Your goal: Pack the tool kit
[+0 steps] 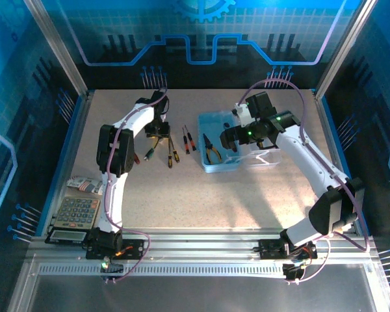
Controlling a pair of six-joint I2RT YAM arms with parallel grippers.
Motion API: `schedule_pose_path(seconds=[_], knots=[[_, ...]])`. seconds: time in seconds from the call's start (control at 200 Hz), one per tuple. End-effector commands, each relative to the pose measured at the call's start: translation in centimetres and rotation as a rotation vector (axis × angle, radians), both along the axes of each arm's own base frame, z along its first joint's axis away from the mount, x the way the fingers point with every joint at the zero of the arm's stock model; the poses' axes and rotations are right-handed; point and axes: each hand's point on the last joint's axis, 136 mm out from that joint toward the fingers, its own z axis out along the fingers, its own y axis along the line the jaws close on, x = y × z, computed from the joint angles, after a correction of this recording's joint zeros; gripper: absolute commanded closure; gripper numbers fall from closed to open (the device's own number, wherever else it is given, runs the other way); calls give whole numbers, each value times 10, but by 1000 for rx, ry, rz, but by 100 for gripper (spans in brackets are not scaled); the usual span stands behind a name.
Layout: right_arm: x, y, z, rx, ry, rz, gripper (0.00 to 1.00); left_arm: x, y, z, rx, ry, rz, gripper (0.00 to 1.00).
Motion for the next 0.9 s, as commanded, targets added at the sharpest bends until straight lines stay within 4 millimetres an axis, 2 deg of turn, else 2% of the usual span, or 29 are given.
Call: schedule_pose_path(seconds=[0.0,0.255,0.505,0.59,0.7,0.895], knots=[[-1,1,0,-1,13,5,0,-5,13,-11,20,49,18,58],[0,1,-1,0,17,5,0,-9,19,-17,4,76,50,75],[1,4,2,11,14,14,0,-17,22,-9,-27,86,81,100],[1,6,4,17,12,19,0,-20,24,3,-36,77,94,100],[-1,7,7,23,8,24,0,-25,21,28,-62,48,104,100],[-5,11,9,37,-3,33,0,-32,-7,87,-262,-51,107,100]])
